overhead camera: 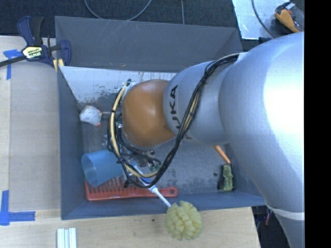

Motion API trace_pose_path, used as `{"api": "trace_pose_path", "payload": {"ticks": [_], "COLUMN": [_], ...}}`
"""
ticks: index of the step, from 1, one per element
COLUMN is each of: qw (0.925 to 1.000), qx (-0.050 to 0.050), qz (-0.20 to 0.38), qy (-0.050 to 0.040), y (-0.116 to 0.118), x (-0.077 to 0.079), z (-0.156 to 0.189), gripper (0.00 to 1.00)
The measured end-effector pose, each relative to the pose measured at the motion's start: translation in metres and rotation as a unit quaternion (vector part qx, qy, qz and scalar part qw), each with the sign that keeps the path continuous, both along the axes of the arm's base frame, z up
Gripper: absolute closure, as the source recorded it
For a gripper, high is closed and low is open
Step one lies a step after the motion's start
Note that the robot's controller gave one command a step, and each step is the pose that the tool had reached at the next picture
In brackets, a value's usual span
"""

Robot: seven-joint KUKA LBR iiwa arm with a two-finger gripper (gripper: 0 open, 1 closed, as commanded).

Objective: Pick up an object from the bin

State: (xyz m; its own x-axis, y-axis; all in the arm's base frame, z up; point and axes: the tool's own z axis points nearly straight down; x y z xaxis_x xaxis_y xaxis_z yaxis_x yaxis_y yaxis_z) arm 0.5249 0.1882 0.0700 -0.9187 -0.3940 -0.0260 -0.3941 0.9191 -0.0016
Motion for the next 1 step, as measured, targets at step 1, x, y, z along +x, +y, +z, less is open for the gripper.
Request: {"api": "trace_pose_path", "payload": {"ticks": [1], "qw": [1.0000], "qx": [-0.002], "qz": [-0.009], "qy": [0.0023], "y": [-0.0424], "x": [0.0599], "z": [0.0015], "gripper": [1.00]}}
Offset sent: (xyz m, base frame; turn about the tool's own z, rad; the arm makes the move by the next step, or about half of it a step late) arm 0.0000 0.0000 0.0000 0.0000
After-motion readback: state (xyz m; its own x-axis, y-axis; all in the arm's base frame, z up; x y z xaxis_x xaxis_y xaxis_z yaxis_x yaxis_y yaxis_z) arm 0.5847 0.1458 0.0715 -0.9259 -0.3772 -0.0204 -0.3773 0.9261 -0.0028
